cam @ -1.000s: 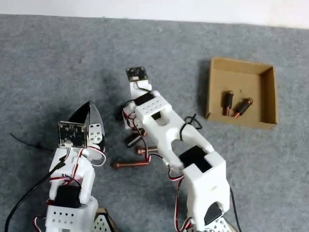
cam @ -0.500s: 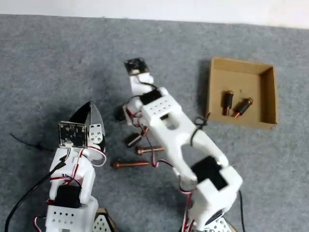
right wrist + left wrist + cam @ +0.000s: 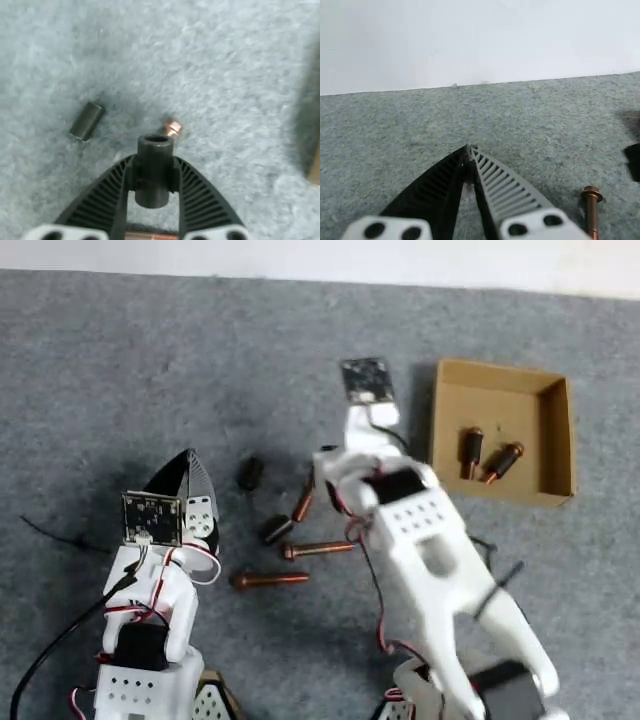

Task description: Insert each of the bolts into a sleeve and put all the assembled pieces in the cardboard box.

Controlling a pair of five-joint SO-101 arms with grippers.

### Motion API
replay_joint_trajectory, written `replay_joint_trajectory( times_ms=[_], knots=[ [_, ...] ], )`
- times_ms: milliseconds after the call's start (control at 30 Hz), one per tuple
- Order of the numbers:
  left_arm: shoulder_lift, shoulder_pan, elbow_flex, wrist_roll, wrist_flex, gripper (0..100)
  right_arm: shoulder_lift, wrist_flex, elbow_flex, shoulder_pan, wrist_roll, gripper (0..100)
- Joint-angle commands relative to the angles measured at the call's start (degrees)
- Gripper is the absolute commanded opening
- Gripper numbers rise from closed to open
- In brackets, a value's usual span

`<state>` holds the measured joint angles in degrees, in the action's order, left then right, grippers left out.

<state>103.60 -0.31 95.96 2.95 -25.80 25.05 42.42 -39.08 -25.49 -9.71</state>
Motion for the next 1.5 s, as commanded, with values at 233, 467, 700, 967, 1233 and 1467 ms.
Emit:
replay_joint_trajectory(
  times_ms=[233, 467, 700, 967, 1233, 1467],
  knots=[
    [0.6, 2.9, 0.1, 0.1, 1.1, 1, 29.6, -7.8, -23.4, 8.7, 0.5, 0.3],
    [0.2, 4.7, -1.7, 0.0, 0.9, 1, 50.1, -7.7, -37.9, 13.2, 3.7, 0.3],
    [0.1, 8.7, -10.8, -0.1, -9.8, 1, 68.2, -7.4, -50.2, 15.2, 3.7, 0.3],
    [-13.1, 20.2, -14.0, -7.0, -7.5, 4, 79.9, -6.7, -56.6, 15.1, 9.0, 0.3],
    [-57.6, 22.5, -35.3, -7.0, -3.4, 5, 80.2, -6.8, -57.1, 15.3, 9.1, 0.3],
    [-89.5, 25.5, -53.5, -7.0, -3.8, 14, 80.2, -6.9, -57.1, 15.3, 9.2, 0.3]
  ],
)
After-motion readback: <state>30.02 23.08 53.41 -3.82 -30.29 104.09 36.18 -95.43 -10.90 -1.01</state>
